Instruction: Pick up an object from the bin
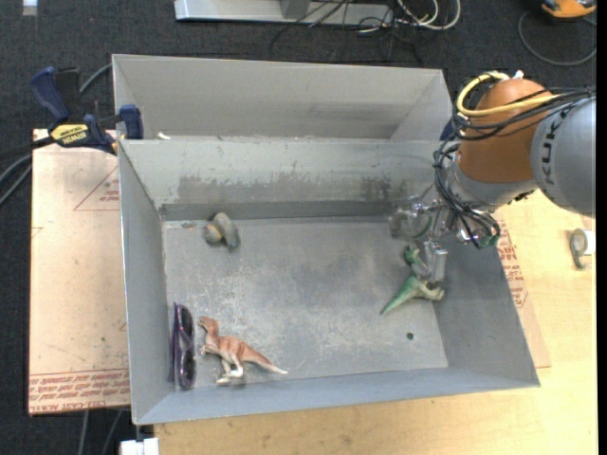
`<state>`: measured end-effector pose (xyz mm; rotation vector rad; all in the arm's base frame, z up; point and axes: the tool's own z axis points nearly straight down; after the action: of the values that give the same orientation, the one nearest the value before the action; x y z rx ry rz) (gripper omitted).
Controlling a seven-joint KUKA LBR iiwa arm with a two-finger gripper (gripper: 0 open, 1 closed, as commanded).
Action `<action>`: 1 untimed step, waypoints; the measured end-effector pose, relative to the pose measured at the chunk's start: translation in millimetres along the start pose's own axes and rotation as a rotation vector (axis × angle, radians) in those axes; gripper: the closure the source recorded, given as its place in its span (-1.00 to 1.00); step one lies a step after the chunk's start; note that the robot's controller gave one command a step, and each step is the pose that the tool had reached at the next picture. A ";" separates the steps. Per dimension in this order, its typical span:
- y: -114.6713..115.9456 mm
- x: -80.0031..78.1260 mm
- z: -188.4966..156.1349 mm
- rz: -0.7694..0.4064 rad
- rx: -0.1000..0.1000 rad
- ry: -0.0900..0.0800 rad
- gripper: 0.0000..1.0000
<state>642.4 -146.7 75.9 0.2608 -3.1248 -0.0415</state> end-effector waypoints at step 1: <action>10.2 39.4 1.2 -0.009 0.019 -0.023 -1.00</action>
Offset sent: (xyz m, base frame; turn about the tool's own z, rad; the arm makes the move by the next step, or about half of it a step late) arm -0.0292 -0.0082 -0.0059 -0.0681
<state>601.8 -143.1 75.1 0.2765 -3.1487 -0.0147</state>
